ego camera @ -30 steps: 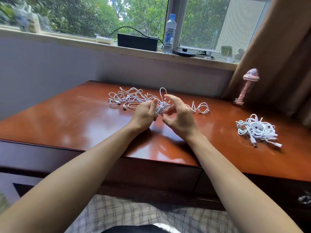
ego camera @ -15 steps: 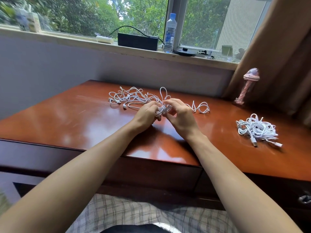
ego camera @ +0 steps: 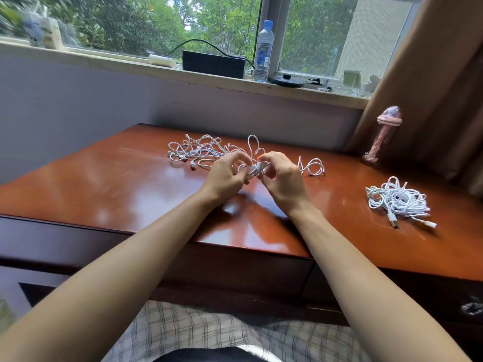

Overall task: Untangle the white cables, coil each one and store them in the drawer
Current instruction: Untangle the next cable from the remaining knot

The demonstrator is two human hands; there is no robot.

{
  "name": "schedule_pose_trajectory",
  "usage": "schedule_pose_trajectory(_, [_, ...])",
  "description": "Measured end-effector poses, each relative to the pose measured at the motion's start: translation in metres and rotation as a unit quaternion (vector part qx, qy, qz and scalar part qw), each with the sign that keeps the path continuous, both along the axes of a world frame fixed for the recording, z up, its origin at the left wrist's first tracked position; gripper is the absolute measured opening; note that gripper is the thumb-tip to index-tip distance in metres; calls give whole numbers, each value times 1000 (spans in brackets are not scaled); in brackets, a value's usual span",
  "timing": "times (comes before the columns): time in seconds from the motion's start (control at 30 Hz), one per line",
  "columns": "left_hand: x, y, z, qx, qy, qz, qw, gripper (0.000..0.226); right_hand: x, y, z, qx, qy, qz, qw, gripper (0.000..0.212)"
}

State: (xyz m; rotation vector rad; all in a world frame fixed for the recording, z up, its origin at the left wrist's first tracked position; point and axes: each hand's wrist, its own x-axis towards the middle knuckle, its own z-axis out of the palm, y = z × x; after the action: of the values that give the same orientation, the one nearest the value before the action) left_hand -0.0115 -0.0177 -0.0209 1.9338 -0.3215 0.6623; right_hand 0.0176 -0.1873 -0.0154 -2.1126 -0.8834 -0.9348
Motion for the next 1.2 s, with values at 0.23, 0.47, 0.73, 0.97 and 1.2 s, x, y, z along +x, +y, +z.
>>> schedule_pose_trajectory(0.23, [3, 6, -3, 61, -37, 23, 997, 10, -4, 2, 1, -25, -22, 1, 999, 37])
schedule_pose_trajectory(0.47, [4, 3, -3, 127, -81, 34, 988, 7, -2, 3, 0, -19, -32, 1, 999, 38])
schedule_pose_trajectory(0.73, [1, 1, -1, 93, -56, 46, 993, 14, -3, 2, 0, -23, -21, 8, 999, 35])
schedule_pose_trajectory(0.97, [-5, -2, 4, 39, -17, 41, 998, 16, -3, 2, 1, -24, -10, 12, 1000, 26])
schedule_pose_trajectory(1.2, [-7, -5, 5, 12, -2, -23, 1000, 17, 2, -8, -2, -6, 24, 6, 1000, 28])
